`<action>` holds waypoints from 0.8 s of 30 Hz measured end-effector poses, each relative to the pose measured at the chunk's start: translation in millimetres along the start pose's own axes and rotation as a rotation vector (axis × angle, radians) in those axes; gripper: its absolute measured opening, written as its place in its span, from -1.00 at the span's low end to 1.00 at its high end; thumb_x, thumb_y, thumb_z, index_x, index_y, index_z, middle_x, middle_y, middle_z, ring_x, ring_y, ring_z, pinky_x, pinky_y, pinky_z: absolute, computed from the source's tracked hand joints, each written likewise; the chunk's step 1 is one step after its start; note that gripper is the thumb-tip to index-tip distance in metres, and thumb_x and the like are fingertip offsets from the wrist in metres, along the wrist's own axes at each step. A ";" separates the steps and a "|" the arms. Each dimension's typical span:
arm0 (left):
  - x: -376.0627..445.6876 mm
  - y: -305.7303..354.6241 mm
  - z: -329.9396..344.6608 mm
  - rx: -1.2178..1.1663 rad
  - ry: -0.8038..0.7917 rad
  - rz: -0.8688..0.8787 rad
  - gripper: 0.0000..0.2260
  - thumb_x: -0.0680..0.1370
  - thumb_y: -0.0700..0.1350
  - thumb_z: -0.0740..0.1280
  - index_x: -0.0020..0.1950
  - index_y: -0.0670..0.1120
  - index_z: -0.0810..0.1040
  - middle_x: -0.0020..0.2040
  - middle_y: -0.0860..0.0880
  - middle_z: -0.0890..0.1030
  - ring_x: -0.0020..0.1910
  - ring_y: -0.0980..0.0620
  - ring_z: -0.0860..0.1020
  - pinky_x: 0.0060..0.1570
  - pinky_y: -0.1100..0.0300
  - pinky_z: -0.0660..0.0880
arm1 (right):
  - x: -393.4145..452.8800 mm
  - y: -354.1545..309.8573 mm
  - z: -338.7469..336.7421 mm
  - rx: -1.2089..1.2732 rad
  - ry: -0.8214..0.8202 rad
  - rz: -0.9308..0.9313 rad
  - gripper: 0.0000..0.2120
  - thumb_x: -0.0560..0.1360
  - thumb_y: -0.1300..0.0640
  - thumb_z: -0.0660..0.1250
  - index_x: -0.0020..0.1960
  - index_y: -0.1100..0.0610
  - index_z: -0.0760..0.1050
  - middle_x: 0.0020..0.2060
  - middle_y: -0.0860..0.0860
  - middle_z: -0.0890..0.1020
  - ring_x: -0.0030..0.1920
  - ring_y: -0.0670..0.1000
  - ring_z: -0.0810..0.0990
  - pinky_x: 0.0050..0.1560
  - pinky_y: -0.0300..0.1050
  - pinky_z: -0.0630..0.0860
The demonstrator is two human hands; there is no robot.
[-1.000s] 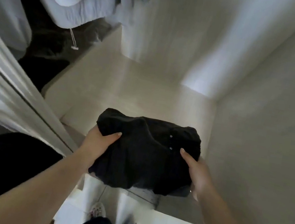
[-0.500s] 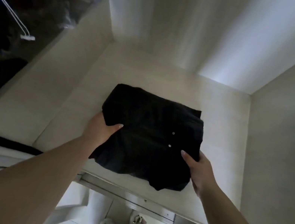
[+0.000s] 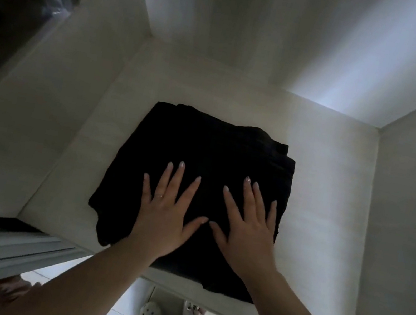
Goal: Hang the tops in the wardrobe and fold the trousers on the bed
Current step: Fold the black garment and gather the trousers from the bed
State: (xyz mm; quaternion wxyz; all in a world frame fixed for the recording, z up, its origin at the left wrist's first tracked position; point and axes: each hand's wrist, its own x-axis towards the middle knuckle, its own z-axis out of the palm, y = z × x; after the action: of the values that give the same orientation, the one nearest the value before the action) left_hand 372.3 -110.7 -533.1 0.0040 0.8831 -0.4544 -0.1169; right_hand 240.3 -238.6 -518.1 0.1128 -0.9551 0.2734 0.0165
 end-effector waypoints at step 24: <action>152.3 -122.6 -11.3 0.126 0.044 -0.014 -0.36 0.42 0.44 -0.40 0.41 0.22 -0.47 0.50 0.02 -0.44 0.45 0.03 -0.47 0.39 -0.18 -0.42 | 182.5 -52.1 25.9 0.033 0.058 0.041 -0.34 0.47 -0.29 -0.10 0.47 -0.04 0.27 0.49 0.17 0.20 0.50 0.14 0.13 0.41 0.28 0.08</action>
State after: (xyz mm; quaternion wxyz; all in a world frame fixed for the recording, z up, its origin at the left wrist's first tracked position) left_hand 558.2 -162.2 -566.8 -0.0424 0.8870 -0.4547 -0.0686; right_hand 423.6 -284.4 -549.6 0.1203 -0.9474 0.2964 -0.0134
